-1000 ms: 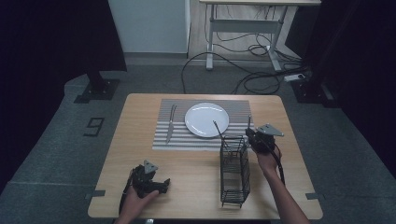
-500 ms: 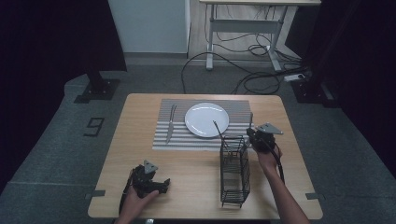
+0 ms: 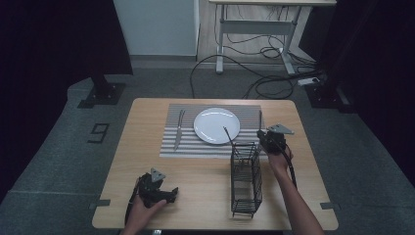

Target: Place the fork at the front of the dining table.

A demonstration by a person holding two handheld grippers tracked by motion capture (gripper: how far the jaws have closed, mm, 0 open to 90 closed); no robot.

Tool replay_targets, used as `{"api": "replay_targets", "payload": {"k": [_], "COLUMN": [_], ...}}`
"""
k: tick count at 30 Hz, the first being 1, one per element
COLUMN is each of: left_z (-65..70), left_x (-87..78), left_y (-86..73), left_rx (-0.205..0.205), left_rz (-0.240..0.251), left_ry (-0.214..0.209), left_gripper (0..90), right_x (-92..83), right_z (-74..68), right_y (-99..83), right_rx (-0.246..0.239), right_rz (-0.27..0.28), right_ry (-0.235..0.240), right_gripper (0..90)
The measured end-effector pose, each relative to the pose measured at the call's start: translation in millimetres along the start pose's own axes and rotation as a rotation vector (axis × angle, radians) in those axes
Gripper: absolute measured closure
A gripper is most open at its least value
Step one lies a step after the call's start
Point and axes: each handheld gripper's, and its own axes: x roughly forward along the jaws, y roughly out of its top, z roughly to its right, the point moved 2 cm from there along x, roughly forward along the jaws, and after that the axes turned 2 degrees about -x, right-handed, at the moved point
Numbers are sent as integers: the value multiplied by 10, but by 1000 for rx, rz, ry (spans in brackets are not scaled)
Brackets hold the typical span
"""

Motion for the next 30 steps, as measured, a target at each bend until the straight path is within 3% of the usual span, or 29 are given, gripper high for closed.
{"api": "replay_targets", "payload": {"k": [6,15,30], "left_z": [0,0,0], "left_x": [0,0,0], "left_y": [0,0,0], "left_rx": [0,0,0], "left_rz": [0,0,1], "left_ry": [0,0,0], "left_gripper": [0,0,0], "right_x": [104,239,382], "right_z": [10,117,109], "right_y": [7,-55,-65], "right_rx": [16,130,133], "right_rz": [-7,-11,-40], "right_ry": [2,-2,-13], "right_gripper": [865,866,865]}}
